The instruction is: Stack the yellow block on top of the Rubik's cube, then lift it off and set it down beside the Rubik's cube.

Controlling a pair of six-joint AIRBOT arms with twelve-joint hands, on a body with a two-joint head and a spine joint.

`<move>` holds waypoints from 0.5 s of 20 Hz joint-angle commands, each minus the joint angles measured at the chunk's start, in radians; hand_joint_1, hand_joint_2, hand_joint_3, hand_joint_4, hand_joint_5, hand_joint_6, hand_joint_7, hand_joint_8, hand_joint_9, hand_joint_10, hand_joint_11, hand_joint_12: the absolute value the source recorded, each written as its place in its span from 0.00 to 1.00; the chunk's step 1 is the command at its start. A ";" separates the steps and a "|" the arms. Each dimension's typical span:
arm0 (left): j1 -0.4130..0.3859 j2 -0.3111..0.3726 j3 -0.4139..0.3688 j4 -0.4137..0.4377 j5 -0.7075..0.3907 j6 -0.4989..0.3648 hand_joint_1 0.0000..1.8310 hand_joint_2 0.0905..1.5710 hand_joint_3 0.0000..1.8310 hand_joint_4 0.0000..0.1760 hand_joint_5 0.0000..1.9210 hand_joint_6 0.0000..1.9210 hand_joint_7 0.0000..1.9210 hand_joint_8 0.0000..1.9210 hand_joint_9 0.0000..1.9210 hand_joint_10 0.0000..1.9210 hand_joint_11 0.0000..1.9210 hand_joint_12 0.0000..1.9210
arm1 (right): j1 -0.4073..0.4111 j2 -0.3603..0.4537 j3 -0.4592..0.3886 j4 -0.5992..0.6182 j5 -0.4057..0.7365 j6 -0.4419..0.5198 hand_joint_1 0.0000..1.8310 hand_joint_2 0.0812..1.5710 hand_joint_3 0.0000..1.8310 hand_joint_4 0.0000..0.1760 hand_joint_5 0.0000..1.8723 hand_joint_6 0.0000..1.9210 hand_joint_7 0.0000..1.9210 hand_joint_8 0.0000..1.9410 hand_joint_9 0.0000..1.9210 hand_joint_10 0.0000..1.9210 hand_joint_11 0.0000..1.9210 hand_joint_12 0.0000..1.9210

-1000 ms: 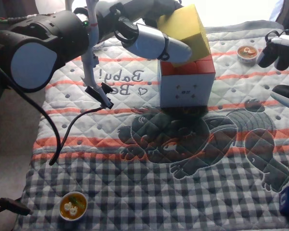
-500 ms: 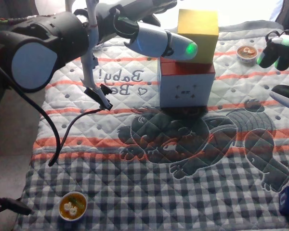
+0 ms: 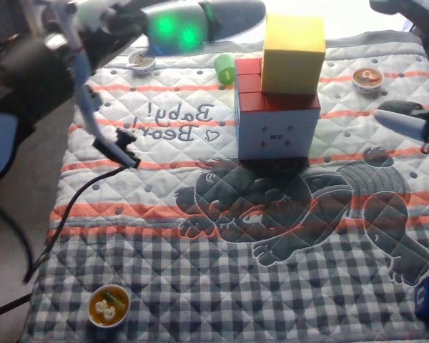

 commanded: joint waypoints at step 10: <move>0.206 0.181 -0.219 -0.031 0.526 -0.008 0.37 0.79 0.00 0.17 0.32 0.03 0.30 0.04 0.14 0.48 0.05 0.87 | 0.246 -0.092 0.122 -0.056 -0.099 0.000 0.21 0.57 0.00 0.00 0.11 0.03 0.16 0.02 0.11 0.20 0.00 0.68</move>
